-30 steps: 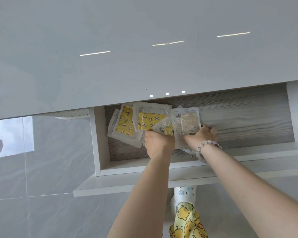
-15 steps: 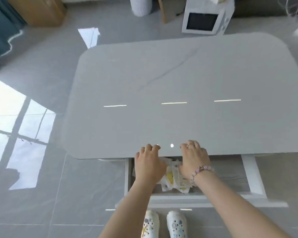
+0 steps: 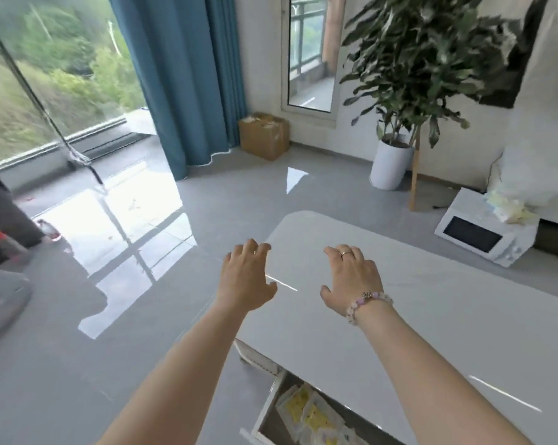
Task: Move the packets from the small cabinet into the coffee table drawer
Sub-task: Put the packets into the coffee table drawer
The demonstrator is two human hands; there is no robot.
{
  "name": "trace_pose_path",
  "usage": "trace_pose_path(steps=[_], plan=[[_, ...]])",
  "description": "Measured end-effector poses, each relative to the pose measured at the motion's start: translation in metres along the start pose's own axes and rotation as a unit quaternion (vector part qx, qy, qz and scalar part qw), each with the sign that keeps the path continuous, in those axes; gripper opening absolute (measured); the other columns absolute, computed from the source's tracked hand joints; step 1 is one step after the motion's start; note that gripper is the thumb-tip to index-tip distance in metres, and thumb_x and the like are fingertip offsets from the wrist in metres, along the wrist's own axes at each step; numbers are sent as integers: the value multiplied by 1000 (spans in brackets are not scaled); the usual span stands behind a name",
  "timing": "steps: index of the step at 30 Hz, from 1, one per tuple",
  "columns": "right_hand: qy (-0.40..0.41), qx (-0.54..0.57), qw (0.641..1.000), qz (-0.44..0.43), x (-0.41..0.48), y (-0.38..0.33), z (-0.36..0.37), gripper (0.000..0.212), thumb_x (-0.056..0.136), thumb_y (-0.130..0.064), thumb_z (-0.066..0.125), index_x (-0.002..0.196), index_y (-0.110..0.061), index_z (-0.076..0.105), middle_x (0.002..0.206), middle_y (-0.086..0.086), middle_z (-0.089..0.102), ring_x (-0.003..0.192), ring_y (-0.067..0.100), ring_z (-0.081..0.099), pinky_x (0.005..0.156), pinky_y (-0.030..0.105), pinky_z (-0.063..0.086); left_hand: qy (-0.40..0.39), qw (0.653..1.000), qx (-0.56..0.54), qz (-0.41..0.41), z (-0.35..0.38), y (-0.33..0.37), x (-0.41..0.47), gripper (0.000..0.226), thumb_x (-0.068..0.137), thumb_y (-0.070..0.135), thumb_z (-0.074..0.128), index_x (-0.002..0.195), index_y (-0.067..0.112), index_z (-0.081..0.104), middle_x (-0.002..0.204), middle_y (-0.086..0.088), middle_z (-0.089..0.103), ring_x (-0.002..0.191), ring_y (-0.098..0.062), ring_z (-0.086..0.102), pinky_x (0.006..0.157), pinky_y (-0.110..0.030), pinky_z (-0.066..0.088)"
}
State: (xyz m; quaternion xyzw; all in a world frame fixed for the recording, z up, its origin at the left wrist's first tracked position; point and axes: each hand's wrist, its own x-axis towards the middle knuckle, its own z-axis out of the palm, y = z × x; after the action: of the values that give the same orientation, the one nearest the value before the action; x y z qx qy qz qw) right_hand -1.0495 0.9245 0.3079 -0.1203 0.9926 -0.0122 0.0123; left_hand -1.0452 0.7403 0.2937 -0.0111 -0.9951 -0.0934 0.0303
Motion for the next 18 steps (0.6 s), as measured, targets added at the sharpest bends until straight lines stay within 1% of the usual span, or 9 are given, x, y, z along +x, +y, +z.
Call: trace_pose_path(steps=[3,7,9,11,14,18], plan=[[14,-10,998,-60,12,-49,-25,62,88,-37,51,142,-17,27,143,3,35,132,21,30,96,34,38,28,998,6,-63,-35,-40,-19,66,82,41,61,141,25,34,135,1,38,126,-22,38,105,-32,29],[36,-18,987,-155,17,-126,-49,63,87,-38,52,142,-17,27,140,3,38,131,21,33,97,35,37,49,986,11,-160,-75,-100,-53,67,81,40,63,140,25,36,137,-1,38,129,-22,36,112,-40,25],[48,-24,980,-193,14,-164,-59,64,86,-39,52,141,-18,27,140,3,37,131,21,33,98,36,34,50,980,21,-189,-93,-129,-73,67,81,39,64,140,25,36,137,-1,38,129,-22,36,109,-36,28],[56,-31,972,-227,10,-198,-65,65,86,-40,52,142,-17,26,140,3,36,131,21,33,100,36,32,51,976,39,-210,-108,-158,-93,66,82,40,63,140,25,35,137,0,37,128,-21,37,101,-32,33],[58,-43,963,-260,5,-243,-73,68,86,-41,53,143,-16,25,142,5,34,131,22,32,102,37,31,69,965,67,-244,-127,-196,-126,65,83,44,62,139,25,36,136,-1,39,126,-21,39,96,-33,37],[48,-52,950,-303,-8,-316,-84,71,86,-43,54,144,-13,23,144,6,31,134,23,28,102,37,33,79,946,85,-304,-154,-249,-183,65,83,44,64,138,24,37,134,-2,40,124,-22,40,96,-34,39]])
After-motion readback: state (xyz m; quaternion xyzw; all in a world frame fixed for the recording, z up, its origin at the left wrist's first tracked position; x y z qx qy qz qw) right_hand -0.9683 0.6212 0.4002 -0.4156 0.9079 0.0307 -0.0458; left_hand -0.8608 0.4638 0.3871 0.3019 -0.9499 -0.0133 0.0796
